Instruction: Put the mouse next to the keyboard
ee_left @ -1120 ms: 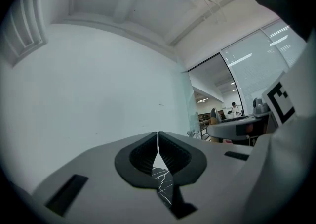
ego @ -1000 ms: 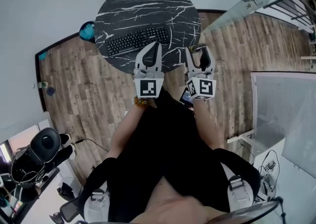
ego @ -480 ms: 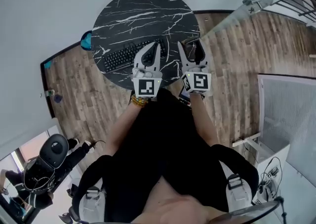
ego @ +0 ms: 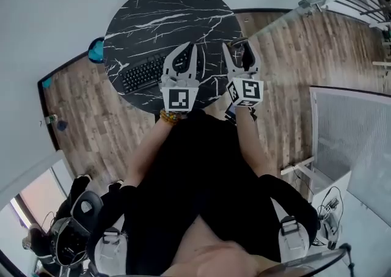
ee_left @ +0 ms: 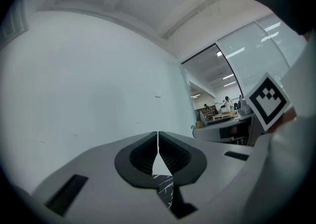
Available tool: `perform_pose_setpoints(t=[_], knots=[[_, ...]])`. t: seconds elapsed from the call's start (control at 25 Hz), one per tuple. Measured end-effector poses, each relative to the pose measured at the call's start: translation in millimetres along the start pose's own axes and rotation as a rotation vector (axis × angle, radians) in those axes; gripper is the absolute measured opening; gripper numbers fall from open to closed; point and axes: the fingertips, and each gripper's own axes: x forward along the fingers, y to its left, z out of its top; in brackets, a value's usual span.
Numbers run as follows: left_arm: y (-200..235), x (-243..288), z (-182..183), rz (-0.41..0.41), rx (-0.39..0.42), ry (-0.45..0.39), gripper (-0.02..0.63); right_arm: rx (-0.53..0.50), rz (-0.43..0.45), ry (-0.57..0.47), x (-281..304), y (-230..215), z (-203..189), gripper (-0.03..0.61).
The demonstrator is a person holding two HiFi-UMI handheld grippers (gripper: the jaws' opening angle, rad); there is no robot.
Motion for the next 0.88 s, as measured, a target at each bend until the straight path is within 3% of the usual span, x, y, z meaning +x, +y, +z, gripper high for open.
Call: perform_pose_setpoints(t=[0.6, 0.88], knots=[[13.3, -15.0, -23.9, 0.114, -0.07, 0.029, 0.02, -0.059, 0.101, 0.077, 28.6, 0.0, -23.8, 0.287], [18.5, -17.8, -26.8, 0.148, -0.037, 0.041, 0.02, -0.068, 0.128, 0.103, 29.5, -8.0, -27.7, 0.287]])
